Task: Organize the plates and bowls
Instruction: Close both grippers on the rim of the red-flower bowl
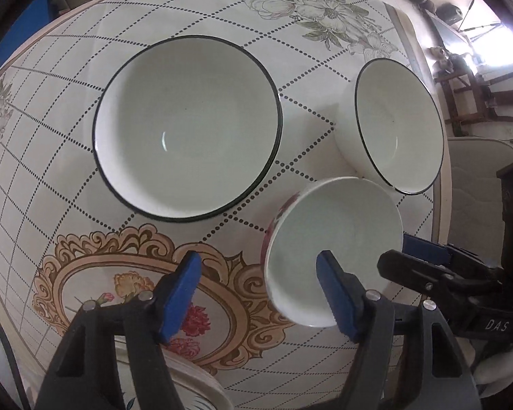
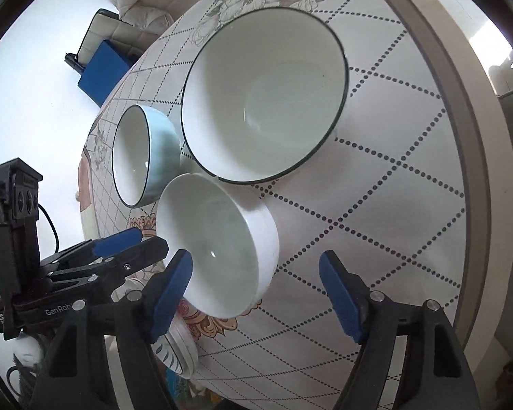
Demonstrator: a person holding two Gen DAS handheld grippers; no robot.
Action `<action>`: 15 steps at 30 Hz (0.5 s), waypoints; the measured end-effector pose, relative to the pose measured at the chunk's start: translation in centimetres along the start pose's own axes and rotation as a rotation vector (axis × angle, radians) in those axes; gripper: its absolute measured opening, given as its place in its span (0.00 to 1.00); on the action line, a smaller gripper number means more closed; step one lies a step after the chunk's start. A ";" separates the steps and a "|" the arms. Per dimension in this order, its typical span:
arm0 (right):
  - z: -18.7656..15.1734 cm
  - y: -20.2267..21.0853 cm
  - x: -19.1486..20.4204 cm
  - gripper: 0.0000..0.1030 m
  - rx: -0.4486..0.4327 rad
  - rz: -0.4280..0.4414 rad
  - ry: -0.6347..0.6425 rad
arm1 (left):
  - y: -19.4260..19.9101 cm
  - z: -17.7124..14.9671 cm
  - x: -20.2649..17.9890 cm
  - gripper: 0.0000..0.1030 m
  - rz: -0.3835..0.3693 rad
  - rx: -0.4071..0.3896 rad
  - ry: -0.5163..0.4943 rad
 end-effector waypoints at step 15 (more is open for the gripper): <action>1.8 -4.5 0.3 0.25 0.030 -0.038 0.000 | -3.6 -0.1 -0.3 0.22 -0.010 0.078 -0.026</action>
Point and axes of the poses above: each gripper's, at about its wrist camera, not at the fingertips, and y roughly against the way its jaws point, x to its left, z to its top, the point moved 3 cm from there along -y, roughly the way its jaws point, and after that the axes turned 13 degrees about -y, right-handed, at the moved point
